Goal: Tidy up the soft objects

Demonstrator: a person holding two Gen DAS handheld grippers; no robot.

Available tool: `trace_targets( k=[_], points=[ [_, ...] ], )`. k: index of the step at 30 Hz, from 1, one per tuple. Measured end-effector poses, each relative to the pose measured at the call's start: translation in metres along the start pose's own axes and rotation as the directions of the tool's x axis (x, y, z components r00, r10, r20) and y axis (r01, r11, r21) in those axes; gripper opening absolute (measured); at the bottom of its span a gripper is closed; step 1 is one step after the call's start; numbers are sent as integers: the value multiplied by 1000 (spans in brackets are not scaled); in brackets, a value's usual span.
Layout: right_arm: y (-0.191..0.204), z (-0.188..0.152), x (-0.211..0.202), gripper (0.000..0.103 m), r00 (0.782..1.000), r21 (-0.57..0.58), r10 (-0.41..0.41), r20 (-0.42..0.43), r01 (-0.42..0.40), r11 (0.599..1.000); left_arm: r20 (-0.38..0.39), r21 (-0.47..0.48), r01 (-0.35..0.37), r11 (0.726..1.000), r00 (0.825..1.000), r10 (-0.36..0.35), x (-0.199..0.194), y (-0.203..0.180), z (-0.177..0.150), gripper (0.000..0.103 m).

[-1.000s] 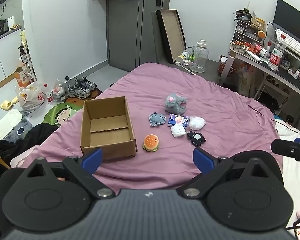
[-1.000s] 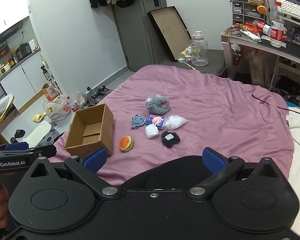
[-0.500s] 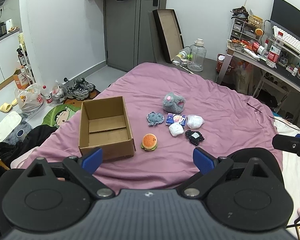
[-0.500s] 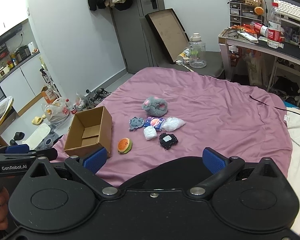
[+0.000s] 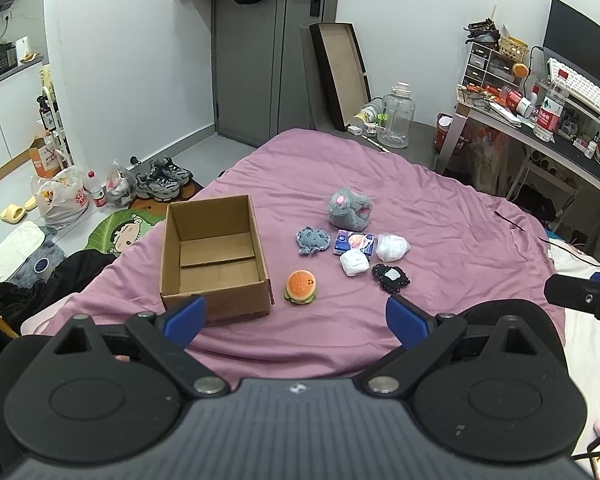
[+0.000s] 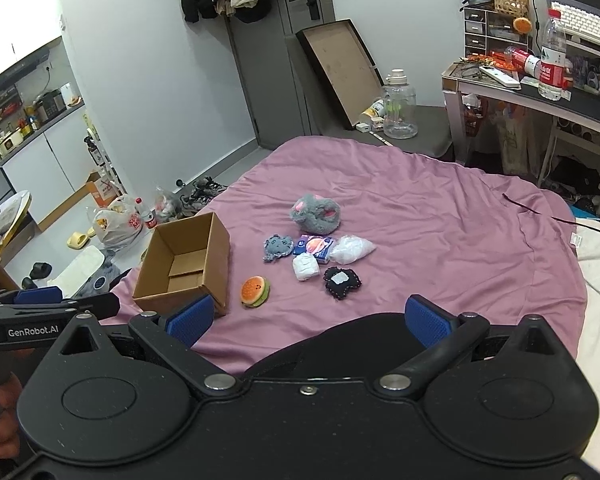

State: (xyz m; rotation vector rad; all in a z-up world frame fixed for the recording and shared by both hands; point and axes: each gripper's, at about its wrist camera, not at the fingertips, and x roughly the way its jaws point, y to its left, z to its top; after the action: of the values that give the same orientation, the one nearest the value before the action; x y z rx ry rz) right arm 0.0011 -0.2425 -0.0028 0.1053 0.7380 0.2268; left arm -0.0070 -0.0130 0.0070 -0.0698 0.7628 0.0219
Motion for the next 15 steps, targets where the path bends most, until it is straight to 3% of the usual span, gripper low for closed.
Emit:
trace_targets(
  k=[15],
  points=[
    [-1,-1,2,103,1000,0,4,-3,-4,1000,7,-4,2,1000,1000,-2,-3,5,1,96]
  ],
)
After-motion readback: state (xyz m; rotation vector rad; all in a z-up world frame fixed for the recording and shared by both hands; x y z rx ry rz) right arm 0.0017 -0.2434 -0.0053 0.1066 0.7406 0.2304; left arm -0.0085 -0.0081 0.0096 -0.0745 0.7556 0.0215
